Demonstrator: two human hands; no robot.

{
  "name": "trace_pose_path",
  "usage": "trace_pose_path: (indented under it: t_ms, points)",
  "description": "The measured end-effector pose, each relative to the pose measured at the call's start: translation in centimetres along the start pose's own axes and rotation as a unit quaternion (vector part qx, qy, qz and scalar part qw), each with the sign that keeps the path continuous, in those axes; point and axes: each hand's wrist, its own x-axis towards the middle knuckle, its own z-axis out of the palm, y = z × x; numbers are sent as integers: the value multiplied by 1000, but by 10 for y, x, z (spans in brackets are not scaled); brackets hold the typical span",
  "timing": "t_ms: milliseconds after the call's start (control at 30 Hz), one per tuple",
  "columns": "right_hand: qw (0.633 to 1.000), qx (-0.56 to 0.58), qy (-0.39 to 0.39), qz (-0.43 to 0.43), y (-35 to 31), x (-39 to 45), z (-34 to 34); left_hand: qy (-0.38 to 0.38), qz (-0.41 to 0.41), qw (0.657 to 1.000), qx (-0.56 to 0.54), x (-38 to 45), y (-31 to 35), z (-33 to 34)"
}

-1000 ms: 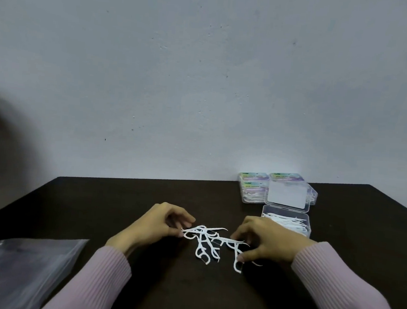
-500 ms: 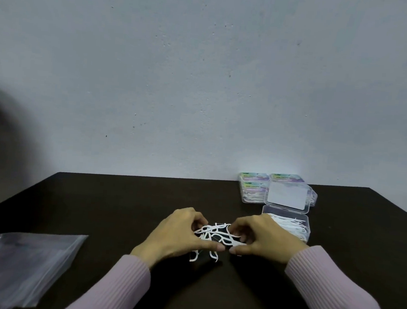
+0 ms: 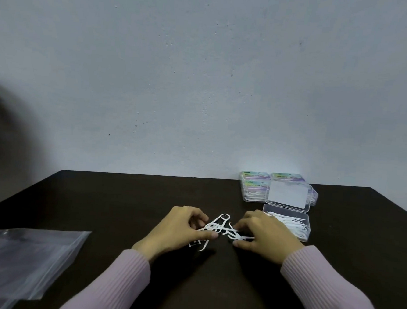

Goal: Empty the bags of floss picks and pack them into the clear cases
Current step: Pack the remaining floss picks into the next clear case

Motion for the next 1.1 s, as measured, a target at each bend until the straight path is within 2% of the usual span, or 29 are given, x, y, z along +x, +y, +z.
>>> trace_pose_path:
  t_ms: [67, 167, 300, 600, 900, 1100]
  points:
    - [1000, -15, 11, 10, -3, 0, 1, 4, 5, 999, 51, 1, 2, 4]
    - [998, -49, 24, 20, -6, 0, 0, 2, 8, 998, 61, 2, 6, 5]
    - [995, -96, -11, 34, -10, 1, 3, 11, 20, 995, 99, 0, 7, 2]
    - [991, -3, -107, 86, -3, 3, 1, 32, 35, 989, 138, -2, 10, 1]
    - [991, 27, -81, 100, -5, 1, -2, 66, 71, 977, 189, -5, 11, -1]
    - [990, 33, -50, 131, 1, -2, -4, 98, 83, 975, 183, -5, 11, 0]
